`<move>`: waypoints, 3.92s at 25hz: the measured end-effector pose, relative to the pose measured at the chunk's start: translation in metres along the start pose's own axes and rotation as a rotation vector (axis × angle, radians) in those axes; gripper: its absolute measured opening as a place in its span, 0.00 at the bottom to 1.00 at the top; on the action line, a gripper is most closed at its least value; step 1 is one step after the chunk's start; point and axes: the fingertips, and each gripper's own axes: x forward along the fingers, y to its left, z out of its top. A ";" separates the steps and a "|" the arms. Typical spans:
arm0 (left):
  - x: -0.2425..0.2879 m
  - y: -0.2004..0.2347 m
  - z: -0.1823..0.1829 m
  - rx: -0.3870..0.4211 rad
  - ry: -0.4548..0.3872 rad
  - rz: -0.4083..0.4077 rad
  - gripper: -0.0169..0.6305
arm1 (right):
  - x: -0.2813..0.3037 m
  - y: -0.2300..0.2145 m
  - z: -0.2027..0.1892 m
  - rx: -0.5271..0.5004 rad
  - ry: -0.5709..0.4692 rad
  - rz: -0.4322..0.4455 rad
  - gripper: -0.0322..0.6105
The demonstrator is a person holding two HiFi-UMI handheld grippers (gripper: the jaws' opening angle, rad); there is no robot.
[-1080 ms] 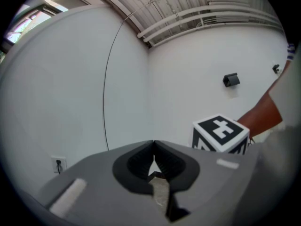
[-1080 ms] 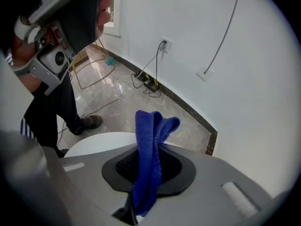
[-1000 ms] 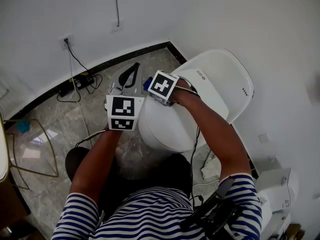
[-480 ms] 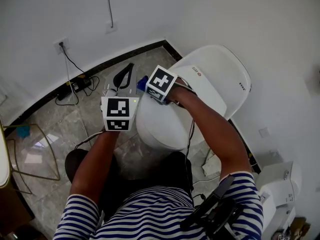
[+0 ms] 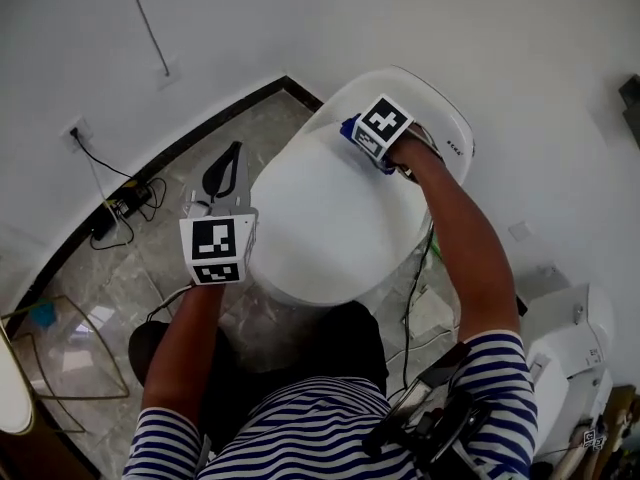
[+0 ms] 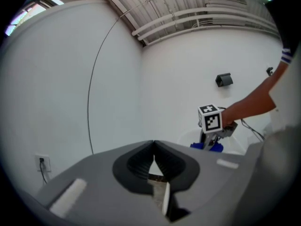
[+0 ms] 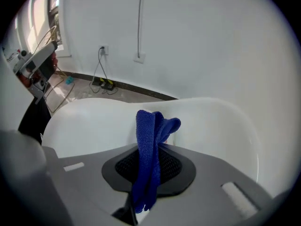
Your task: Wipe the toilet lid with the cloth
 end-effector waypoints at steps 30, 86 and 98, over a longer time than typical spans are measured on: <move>0.007 -0.019 0.000 0.006 0.005 -0.021 0.03 | 0.027 0.010 -0.024 -0.003 0.038 0.001 0.15; -0.033 0.047 0.003 -0.001 0.006 0.100 0.03 | -0.039 0.344 0.047 0.007 -0.053 0.643 0.15; -0.005 0.011 -0.004 0.009 0.014 0.041 0.03 | -0.040 0.123 -0.011 0.179 -0.113 0.339 0.15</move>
